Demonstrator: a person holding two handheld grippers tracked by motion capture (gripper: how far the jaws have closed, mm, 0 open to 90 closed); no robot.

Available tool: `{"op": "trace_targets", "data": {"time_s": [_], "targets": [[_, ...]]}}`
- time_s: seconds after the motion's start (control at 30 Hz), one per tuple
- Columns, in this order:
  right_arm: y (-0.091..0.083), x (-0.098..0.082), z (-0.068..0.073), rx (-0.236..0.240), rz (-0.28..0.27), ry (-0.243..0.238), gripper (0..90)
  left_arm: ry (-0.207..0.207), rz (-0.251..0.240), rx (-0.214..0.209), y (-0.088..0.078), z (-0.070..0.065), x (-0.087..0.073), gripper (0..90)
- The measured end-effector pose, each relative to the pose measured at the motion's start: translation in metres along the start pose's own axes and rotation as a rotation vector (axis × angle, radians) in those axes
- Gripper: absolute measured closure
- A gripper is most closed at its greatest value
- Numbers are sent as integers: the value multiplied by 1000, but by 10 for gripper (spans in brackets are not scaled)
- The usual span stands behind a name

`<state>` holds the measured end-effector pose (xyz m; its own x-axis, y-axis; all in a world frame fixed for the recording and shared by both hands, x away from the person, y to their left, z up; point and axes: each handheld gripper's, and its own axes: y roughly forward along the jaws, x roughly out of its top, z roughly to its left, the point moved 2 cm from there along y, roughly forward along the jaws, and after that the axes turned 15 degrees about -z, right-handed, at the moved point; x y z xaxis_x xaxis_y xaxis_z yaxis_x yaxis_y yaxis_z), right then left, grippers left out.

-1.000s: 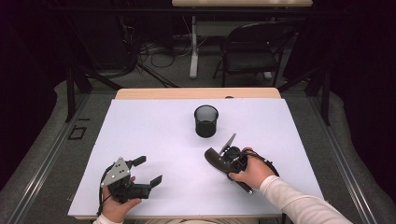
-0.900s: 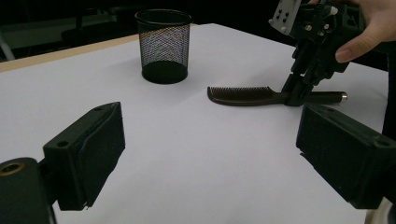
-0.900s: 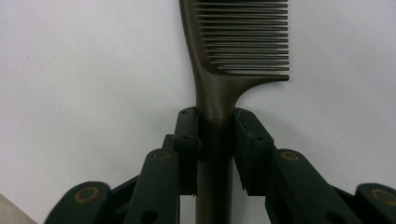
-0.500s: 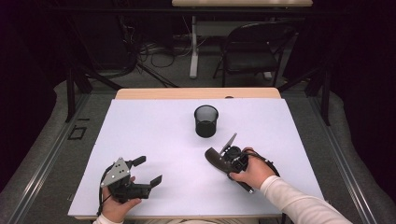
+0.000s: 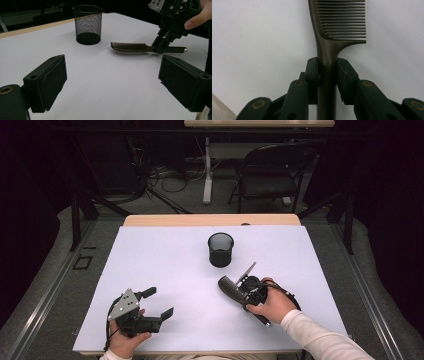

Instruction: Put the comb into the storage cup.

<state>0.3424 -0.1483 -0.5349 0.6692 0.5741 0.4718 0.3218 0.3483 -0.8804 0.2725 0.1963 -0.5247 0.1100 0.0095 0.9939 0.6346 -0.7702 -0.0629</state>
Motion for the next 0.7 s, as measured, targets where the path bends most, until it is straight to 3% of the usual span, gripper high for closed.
{"op": "trace_targets", "data": {"time_s": [0.43,0.7], "targets": [[-5,1,2,13,-32,-6,726,-4,0,2,0,1,0,83],[-8,2,6,16,-85,-7,726,-4,1,8,1,1,0,83]]}}
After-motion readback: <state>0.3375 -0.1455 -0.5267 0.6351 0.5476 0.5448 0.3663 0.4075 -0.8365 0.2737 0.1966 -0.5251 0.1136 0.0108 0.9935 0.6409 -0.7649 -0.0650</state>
